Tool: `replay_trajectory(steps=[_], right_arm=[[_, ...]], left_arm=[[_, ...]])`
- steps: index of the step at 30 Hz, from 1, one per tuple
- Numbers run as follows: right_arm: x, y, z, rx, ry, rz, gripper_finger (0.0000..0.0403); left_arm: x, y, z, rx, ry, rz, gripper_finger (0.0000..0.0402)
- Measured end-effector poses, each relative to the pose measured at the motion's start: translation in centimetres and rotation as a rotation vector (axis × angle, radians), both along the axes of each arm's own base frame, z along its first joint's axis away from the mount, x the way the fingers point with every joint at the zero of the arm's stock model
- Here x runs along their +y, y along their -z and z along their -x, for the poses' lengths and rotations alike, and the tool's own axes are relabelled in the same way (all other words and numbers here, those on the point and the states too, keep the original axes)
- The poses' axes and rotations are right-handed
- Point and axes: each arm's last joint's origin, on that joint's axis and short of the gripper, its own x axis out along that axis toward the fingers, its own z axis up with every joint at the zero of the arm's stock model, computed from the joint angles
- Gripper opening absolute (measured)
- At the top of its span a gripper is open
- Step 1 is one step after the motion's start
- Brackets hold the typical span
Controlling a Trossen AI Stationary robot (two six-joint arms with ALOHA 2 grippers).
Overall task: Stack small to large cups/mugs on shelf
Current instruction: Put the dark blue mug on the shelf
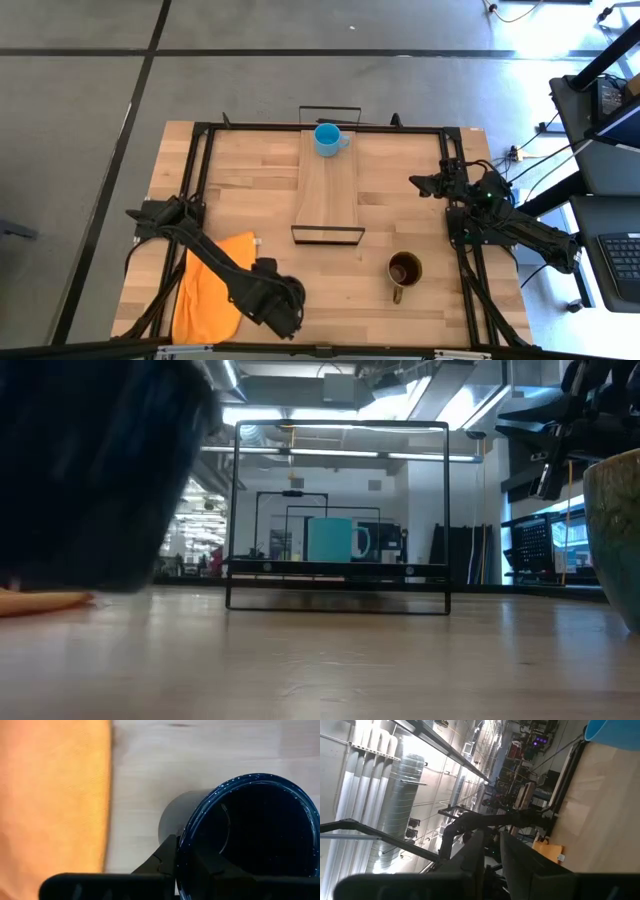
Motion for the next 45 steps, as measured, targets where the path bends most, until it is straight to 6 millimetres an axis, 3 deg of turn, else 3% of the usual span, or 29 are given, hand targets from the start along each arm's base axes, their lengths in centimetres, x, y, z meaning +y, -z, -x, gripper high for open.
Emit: replay_trajectory(steps=[4,12,22,31,37,45], right_arm=[[0.0,0.0,0.0,0.003,0.000,-0.001,0.0065],[0.0,0.1,0.0,0.006,-0.002,-0.003,0.0065],[0.1,0.0,0.0,0.005,-0.044,-0.010,0.0065],[0.2,0.0,0.0,0.007,-0.062,-0.011,0.0065],[0.5,0.1,0.0,0.019,-0.168,-0.020,0.0065],[0.3,0.0,0.0,0.009,-0.122,-0.047,0.0065]], left_arm=[[0.0,0.1,-0.3,-0.041,0.024,-0.016,0.0030],[1.2,2.8,-1.1,-0.057,-0.037,-0.038,0.0018],[1.8,3.4,-1.2,-0.048,-0.045,-0.050,0.0095],[1.2,0.4,-1.0,-0.090,-0.029,-0.095,0.0115],[1.3,0.3,0.1,-0.015,-0.006,-0.164,0.0116],[2.8,-0.2,-1.2,-0.093,0.115,-0.288,0.0099]])
